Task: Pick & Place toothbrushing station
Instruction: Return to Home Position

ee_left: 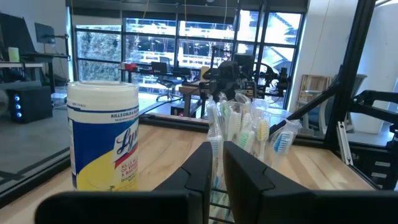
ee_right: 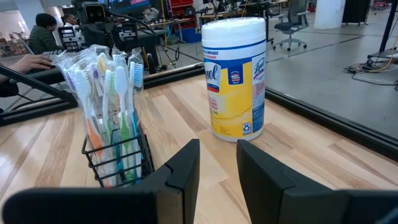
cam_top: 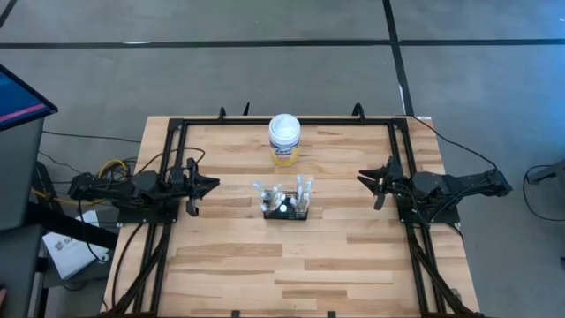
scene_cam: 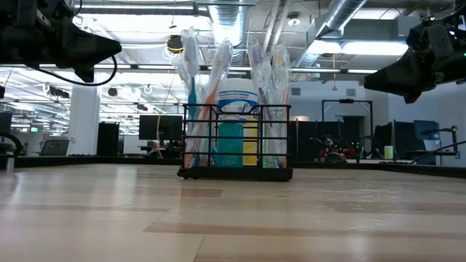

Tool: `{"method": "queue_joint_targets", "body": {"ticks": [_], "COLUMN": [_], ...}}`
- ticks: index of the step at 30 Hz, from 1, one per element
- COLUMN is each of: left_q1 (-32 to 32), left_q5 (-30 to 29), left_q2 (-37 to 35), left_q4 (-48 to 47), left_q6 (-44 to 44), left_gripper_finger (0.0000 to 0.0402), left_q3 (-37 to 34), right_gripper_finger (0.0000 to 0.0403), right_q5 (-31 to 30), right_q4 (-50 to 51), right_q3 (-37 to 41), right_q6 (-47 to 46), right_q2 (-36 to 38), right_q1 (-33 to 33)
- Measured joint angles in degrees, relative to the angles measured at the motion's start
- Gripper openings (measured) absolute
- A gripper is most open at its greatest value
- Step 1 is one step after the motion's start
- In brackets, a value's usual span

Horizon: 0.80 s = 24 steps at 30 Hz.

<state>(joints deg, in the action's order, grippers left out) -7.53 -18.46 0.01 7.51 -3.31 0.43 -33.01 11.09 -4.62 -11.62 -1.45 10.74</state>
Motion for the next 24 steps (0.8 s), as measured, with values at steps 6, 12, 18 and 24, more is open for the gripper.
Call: {"method": "queue_joint_targets", "body": {"ticks": [6, 12, 18, 24], "left_q1": [0.0, 0.0, 0.0, 0.74], "left_q5": [0.04, 0.09, 0.24, 0.22], "left_q2": [0.0, -0.02, -0.02, -0.02], "left_q4": [0.31, 0.33, 0.33, 0.42], "left_q6": [-0.33, 1.49, 1.75, 1.77], "left_gripper_finger": [0.0035, 0.0035, 0.0035, 0.0035], "left_q3": [-0.02, -0.02, -0.02, -0.02], "right_gripper_finger": [0.0098, 0.0098, 0.0098, 0.0098], "right_q5": [0.0, 0.0, 0.0, 0.0], "right_q4": [0.0, 0.0, 0.0, 0.0], "right_q3": [0.0, 0.0, 0.0, 0.0], "right_q6": [0.0, 0.0, 0.0, 0.02], "right_q2": [0.0, 0.0, 0.0, 0.0], "right_q1": [0.0, 0.0, 0.0, 0.0]}}
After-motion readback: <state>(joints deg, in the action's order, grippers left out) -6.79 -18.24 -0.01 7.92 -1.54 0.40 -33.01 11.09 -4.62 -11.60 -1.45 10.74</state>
